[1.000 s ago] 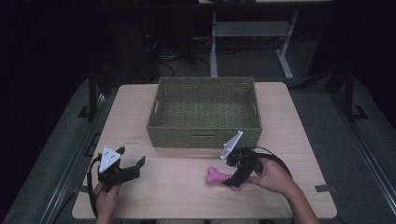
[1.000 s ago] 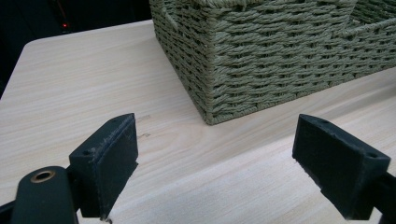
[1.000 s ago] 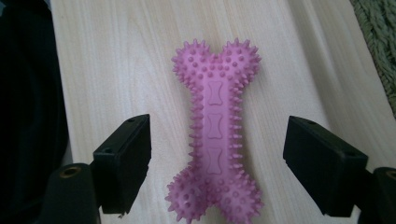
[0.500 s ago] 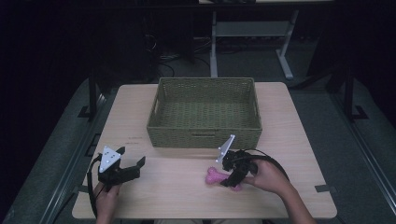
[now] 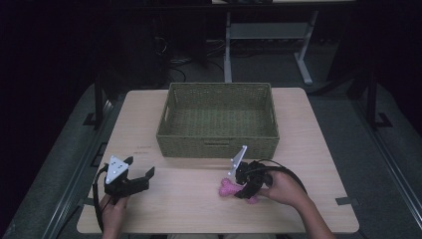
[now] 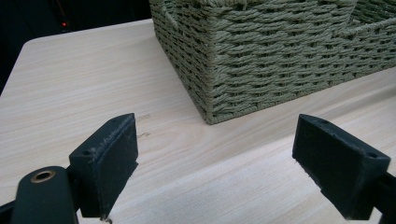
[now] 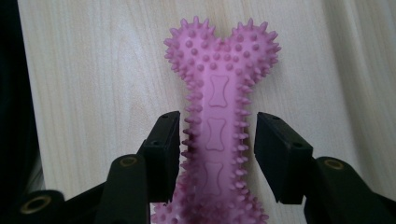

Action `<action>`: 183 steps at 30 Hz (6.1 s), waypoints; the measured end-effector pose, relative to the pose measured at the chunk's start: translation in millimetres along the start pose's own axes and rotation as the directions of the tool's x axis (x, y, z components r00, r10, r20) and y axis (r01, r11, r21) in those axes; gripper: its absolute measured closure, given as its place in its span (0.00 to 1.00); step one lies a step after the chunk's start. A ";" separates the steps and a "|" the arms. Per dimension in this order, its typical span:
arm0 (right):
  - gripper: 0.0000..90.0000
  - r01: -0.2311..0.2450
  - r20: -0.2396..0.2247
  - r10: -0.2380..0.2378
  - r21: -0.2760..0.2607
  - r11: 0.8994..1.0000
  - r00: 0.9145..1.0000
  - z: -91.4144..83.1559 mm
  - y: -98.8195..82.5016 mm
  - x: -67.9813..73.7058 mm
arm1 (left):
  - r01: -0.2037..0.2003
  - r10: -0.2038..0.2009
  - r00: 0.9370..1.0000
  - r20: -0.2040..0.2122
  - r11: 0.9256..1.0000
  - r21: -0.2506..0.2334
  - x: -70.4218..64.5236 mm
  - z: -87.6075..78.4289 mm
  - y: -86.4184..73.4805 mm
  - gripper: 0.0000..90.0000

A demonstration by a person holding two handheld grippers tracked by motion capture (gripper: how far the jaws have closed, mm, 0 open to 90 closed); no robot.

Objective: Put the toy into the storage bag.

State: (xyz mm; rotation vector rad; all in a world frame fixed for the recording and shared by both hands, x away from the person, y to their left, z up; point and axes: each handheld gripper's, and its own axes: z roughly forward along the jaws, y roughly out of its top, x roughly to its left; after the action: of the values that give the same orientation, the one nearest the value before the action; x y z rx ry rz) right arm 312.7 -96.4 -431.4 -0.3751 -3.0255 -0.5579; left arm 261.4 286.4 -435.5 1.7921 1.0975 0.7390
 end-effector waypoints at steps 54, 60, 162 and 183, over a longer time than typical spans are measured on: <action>0.64 0.063 -0.016 -0.063 0.012 0.998 0.998 -33.3 19.0 -10.9 | 0.012 -0.012 1.000 -0.003 1.000 -0.002 0.7 -0.8 -0.1 0.15; 0.64 0.072 -0.024 -0.072 -0.014 0.997 0.997 -44.6 23.2 -13.8 | 0.011 -0.011 1.000 -0.005 1.000 -0.002 0.8 -1.1 -0.2 0.15; 0.65 -0.004 0.037 0.008 -0.114 0.993 0.999 -155.0 83.8 -115.7 | 0.002 -0.002 1.000 -0.003 1.000 0.004 0.9 1.0 0.7 0.15; 0.65 -0.067 0.012 0.069 -0.090 0.994 0.998 -133.9 84.5 -148.8 | -0.007 0.007 1.000 0.001 1.000 0.002 -0.1 1.5 1.0 0.15</action>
State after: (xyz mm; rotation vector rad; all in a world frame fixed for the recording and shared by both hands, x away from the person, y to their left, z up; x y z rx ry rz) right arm 477.3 -101.5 -289.7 -0.4870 -2.9961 -0.6908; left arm 262.9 285.5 -435.2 1.7983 1.0919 0.7410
